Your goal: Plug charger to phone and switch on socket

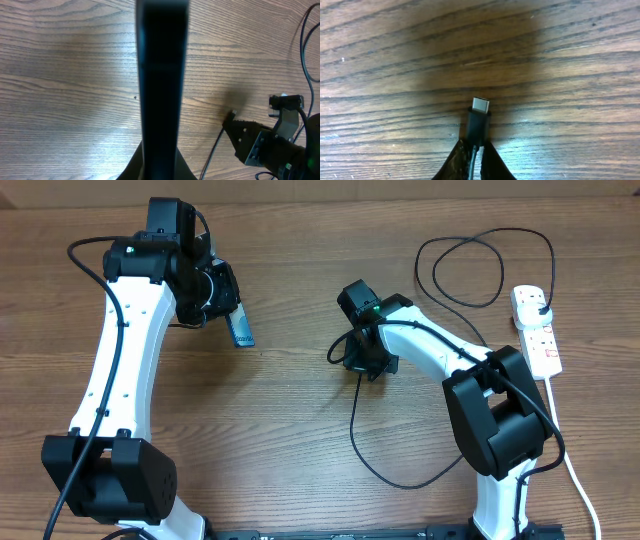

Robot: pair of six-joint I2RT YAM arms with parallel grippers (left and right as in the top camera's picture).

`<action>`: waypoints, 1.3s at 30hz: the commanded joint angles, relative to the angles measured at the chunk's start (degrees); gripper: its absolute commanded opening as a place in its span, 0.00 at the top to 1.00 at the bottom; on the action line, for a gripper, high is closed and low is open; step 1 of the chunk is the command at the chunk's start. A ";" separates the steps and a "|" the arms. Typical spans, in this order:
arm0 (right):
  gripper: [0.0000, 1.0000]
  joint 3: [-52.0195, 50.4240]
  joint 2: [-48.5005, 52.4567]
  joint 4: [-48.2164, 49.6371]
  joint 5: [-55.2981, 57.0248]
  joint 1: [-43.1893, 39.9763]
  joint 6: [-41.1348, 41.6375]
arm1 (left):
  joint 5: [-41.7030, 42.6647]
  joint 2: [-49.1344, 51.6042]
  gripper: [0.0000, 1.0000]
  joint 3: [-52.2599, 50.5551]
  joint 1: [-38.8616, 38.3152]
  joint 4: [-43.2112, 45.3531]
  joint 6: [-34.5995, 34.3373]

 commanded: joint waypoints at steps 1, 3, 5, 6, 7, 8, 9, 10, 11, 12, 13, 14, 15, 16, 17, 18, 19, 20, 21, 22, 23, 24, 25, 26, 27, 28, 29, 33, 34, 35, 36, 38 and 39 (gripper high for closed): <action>0.88 -0.72 1.79 -0.24 0.09 0.09 0.00 | 0.09 -0.04 0.96 0.50 -0.42 0.26 -0.76; 0.84 -0.72 1.79 -0.44 0.11 0.09 0.00 | 0.09 -0.04 0.96 0.50 -0.42 0.26 -0.76; 0.83 -0.72 1.79 -0.57 0.09 0.09 0.20 | 0.09 -0.04 0.96 0.50 -0.42 0.26 -0.76; 0.83 -0.72 1.79 -0.63 0.07 0.09 0.20 | 0.09 -0.04 0.96 0.50 -0.42 0.26 -0.76; 0.83 -0.72 1.79 -0.70 0.07 0.09 0.22 | 0.09 -0.04 0.96 0.50 -0.42 0.26 -0.76; 0.84 -0.72 1.79 -0.85 0.02 0.09 0.37 | 0.09 -0.04 0.96 0.50 -0.42 0.26 -0.76; 0.83 -0.72 1.79 -0.94 -0.20 0.09 0.68 | 0.09 -0.04 0.96 0.50 -0.42 0.26 -0.76; 0.83 -0.72 1.79 -0.92 -0.35 0.09 0.94 | 0.09 -0.04 0.96 0.50 -0.42 0.26 -0.76; 0.84 -0.72 1.79 -0.98 -0.35 0.09 1.55 | 0.11 -0.04 0.96 0.50 -0.42 0.26 -0.76; 0.85 -0.72 1.79 -0.98 -0.31 0.09 1.73 | 0.09 -0.04 0.96 0.50 -0.42 0.26 -0.76; 0.87 -0.72 1.79 -0.74 -0.28 0.09 1.70 | 0.09 -0.04 0.96 0.50 -0.42 0.26 -0.76; 0.87 -0.72 1.79 -0.63 -0.28 0.09 1.68 | 0.09 -0.04 0.96 0.50 -0.42 0.26 -0.76; 0.90 -0.72 1.79 -0.57 -0.28 0.04 1.68 | 0.09 -0.04 0.96 0.50 -0.42 0.26 -0.76; 0.91 -0.72 1.79 -0.57 -0.28 0.04 1.68 | 0.09 -0.04 0.96 0.50 -0.42 0.28 -0.76; 0.92 -0.72 1.79 -0.57 -0.28 0.04 1.68 | 0.09 -0.04 0.96 0.50 -0.42 0.26 -0.76; 0.92 -0.72 1.79 -0.57 -0.28 0.04 1.68 | 0.09 -0.04 0.96 0.50 -0.42 0.26 -0.76; 0.93 -0.72 1.79 -0.50 -0.28 0.04 1.66 | 0.09 -0.04 0.96 0.50 -0.42 0.26 -0.76; 0.94 -0.72 1.79 -0.39 -0.31 0.04 1.44 | 0.09 -0.04 0.96 0.50 -0.42 0.26 -0.76; 0.95 -0.72 1.79 -0.24 -0.28 0.04 1.25 | 0.11 -0.04 0.96 0.50 -0.42 0.26 -0.76; 0.96 -0.72 1.79 -0.17 -0.28 0.04 1.22 | 0.09 -0.04 0.96 0.50 -0.42 0.26 -0.76; 0.96 -0.72 1.79 -0.15 -0.28 0.04 1.22 | 0.11 -0.04 0.96 0.50 -0.42 0.28 -0.76; 0.96 -0.72 1.79 -0.13 -0.31 0.04 1.22 | 0.11 -0.04 0.96 0.50 -0.42 0.28 -0.76; 0.96 -0.66 1.77 -0.13 -0.31 0.04 1.22 | 0.13 -0.04 0.96 0.50 -0.42 0.28 -0.74; 0.96 -0.37 1.75 -0.20 -0.31 0.02 1.18 | 0.28 -0.04 0.96 0.50 -0.42 0.35 -0.72; 0.96 0.02 1.64 -0.24 -0.44 -0.02 0.52 | 1.29 -0.04 0.96 0.50 -0.42 0.50 -0.24; 0.96 0.50 1.42 -0.24 -1.05 -0.09 -0.42 | 3.93 -0.04 0.96 0.50 -0.42 1.09 1.57; 0.96 1.49 0.70 -0.22 -3.74 -0.37 -2.56 | 10.34 -0.04 0.96 0.50 -0.33 2.51 5.77; 0.96 4.42 -4.33 -0.07 -15.74 -1.95 -8.52 | 32.30 -0.04 0.96 0.50 0.74 9.01 12.57; 0.96 4.63 -5.55 0.20 -17.92 -2.23 -9.70 | 35.50 -0.04 0.96 0.50 1.11 10.47 12.55; 0.96 4.72 -8.11 0.96 -21.88 -2.67 -12.09 | 40.30 -0.04 0.96 0.50 1.66 13.00 12.52; 0.96 4.72 -10.56 1.36 -24.83 -3.08 -13.64 | 45.90 -0.04 0.96 0.50 2.34 16.24 12.52; 0.96 4.72 -14.29 1.57 -29.49 -3.52 -16.98 | 53.24 -0.04 0.96 0.50 3.19 20.76 12.50; 0.96 4.72 -16.00 1.55 -31.36 -3.63 -18.32 | 55.69 -0.04 0.96 0.50 3.45 22.40 12.50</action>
